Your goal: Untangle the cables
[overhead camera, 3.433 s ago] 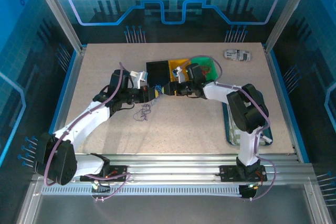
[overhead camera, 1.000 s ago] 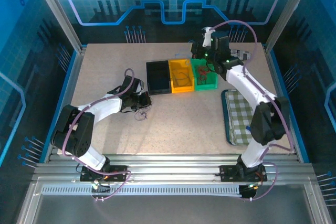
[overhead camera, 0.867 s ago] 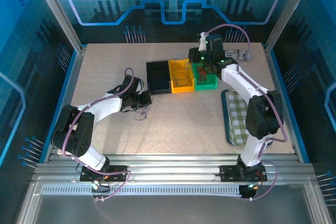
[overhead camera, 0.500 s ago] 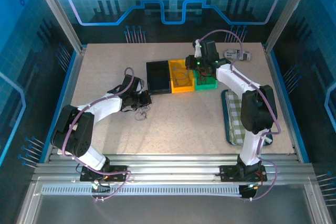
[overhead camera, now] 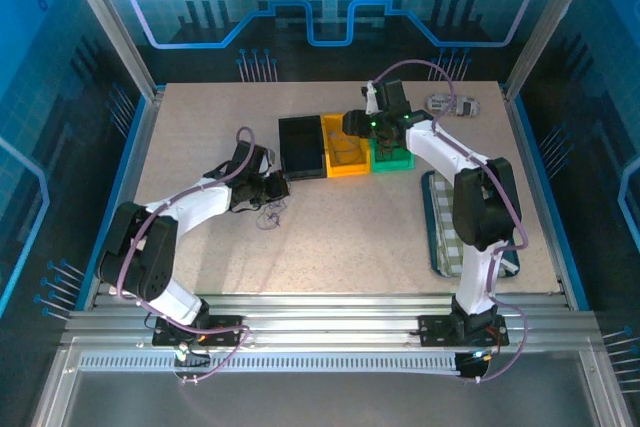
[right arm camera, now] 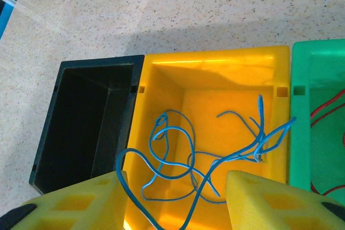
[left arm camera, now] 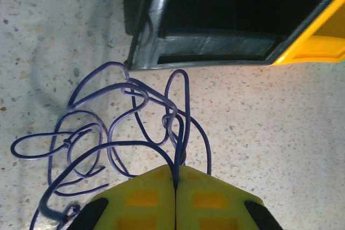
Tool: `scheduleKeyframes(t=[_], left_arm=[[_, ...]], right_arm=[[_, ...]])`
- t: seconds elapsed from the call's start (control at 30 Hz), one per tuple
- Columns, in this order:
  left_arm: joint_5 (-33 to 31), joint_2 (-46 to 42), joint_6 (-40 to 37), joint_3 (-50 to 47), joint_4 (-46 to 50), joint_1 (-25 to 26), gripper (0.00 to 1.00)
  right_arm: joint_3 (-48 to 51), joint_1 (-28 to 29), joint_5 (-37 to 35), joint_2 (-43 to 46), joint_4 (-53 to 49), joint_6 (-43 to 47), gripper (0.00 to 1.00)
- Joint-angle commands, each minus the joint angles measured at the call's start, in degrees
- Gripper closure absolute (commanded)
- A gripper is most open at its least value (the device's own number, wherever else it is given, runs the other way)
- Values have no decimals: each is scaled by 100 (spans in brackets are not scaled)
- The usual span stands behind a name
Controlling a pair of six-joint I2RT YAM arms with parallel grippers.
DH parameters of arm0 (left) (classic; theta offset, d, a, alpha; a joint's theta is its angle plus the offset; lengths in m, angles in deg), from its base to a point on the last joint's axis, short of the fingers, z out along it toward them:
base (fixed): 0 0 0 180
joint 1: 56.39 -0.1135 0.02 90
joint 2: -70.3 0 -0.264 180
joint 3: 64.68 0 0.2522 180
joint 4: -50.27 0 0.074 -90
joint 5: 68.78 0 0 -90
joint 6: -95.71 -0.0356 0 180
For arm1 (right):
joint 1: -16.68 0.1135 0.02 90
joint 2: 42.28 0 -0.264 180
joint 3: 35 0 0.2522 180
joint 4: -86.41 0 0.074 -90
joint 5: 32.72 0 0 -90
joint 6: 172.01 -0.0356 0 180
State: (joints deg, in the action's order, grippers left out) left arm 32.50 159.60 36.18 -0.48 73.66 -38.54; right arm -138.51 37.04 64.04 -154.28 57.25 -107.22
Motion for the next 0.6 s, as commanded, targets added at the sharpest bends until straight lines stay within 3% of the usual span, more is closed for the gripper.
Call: scheduleKeyframes(t=[0.0, 0.1, 0.23, 0.57], left_arm=[[250, -369, -133, 91, -174, 8, 100], [231, -640, -221, 157, -74, 8, 100], [36, -899, -332, 279, 73, 8, 100], [32, -896, -252, 321, 106, 0, 100]], right_arm=[[-95, 55, -209, 372, 88, 180, 48], [84, 56, -260, 559, 189, 271, 46], [135, 37, 351, 581, 349, 490, 46], [-692, 3, 351, -32, -632, 234, 52]])
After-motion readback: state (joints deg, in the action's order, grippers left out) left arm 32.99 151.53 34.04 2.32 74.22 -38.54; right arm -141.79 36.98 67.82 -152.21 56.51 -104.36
